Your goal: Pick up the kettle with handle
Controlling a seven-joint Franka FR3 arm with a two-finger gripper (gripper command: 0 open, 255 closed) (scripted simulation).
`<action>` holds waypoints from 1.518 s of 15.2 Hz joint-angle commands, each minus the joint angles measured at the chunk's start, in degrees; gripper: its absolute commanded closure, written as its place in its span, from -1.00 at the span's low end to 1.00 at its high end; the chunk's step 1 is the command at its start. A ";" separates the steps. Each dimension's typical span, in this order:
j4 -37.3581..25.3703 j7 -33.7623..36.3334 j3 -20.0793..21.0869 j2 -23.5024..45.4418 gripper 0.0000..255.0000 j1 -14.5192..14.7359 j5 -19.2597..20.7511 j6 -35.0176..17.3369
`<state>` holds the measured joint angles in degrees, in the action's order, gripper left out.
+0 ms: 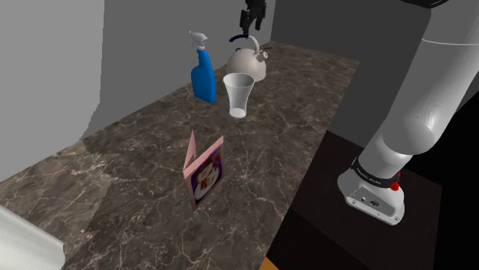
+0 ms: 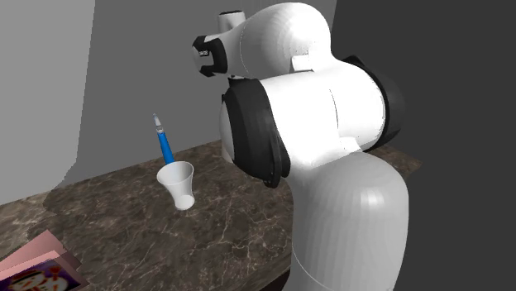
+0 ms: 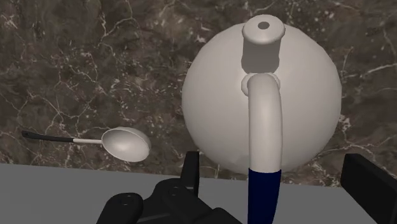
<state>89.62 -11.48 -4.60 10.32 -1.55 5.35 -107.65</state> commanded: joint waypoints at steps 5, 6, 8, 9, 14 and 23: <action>2.51 0.13 -0.04 0.13 1.00 -0.07 0.05 -2.67; 2.56 0.15 -0.04 0.11 1.00 -0.06 0.06 -2.70; 2.57 0.15 -0.03 0.10 1.00 -0.06 0.06 -2.71; 2.58 0.15 -0.04 0.10 1.00 -0.06 0.06 -2.71; 2.64 0.12 -0.05 0.07 1.00 -0.08 0.06 -2.74; -4.97 -0.56 -0.04 0.57 1.00 -0.08 -0.18 4.34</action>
<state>85.64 -11.95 -4.64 10.92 -1.63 5.18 -104.21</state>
